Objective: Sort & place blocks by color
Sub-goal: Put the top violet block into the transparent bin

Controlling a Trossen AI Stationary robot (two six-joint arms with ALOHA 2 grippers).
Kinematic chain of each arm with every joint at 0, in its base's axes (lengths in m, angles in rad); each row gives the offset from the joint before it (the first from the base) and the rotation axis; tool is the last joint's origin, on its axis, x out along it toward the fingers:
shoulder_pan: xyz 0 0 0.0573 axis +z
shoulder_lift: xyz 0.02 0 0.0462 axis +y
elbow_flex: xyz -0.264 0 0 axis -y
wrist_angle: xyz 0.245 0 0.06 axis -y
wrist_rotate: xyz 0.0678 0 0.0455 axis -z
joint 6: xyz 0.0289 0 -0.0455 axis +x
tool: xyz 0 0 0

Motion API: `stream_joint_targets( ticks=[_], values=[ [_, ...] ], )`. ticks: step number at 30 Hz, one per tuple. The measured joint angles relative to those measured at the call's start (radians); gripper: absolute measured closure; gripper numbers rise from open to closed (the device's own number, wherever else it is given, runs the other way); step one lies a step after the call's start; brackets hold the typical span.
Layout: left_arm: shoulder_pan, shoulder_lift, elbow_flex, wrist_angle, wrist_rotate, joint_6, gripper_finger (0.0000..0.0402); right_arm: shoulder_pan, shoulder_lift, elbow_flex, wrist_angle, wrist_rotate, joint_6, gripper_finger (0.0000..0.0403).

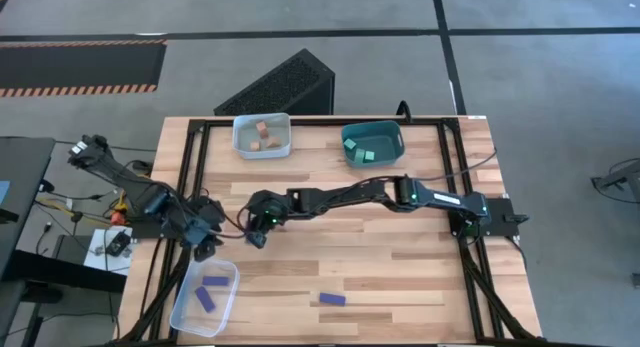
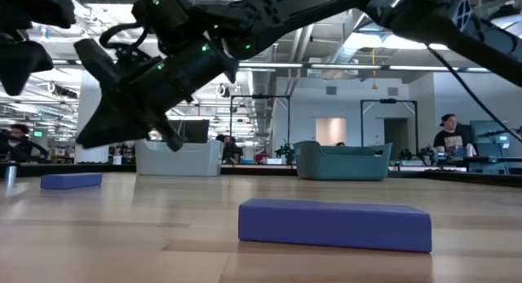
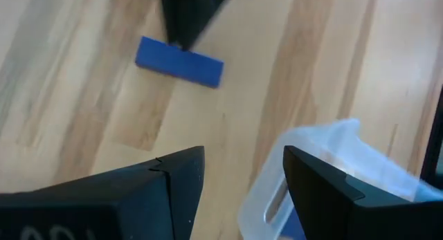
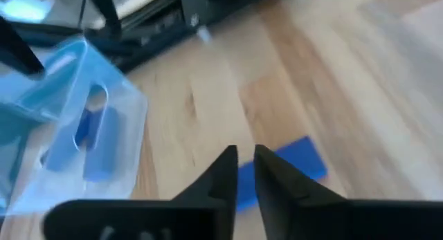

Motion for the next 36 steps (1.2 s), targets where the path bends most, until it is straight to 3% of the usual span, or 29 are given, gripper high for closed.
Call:
stream_joint_targets(
  ticks=[3,8,15,25,29,36],
  values=[
    [0.038,0.000,0.000,0.001,-0.010,-0.008,0.0219,-0.008,0.027,0.028,-0.010,-0.053,0.001,0.0364],
    [0.086,0.000,0.000,0.004,-0.037,0.002,0.0219,-0.015,0.026,0.019,0.002,-0.054,-0.037,0.0396],
    [0.137,0.000,0.000,0.005,-0.046,0.026,0.0219,-0.034,0.026,0.008,0.000,-0.051,-0.103,0.0392],
    [0.174,0.000,0.000,0.008,-0.023,0.053,0.0219,-0.041,0.088,0.013,0.025,-0.105,-0.063,0.0398],
    [0.173,0.000,0.000,0.009,-0.017,0.046,0.0219,-0.036,0.083,0.015,-0.046,-0.106,-0.063,0.0399],
    [0.173,0.000,0.000,0.009,-0.018,0.045,0.0219,-0.026,-0.001,0.010,-0.321,-0.076,-0.052,0.0400]
  ],
)
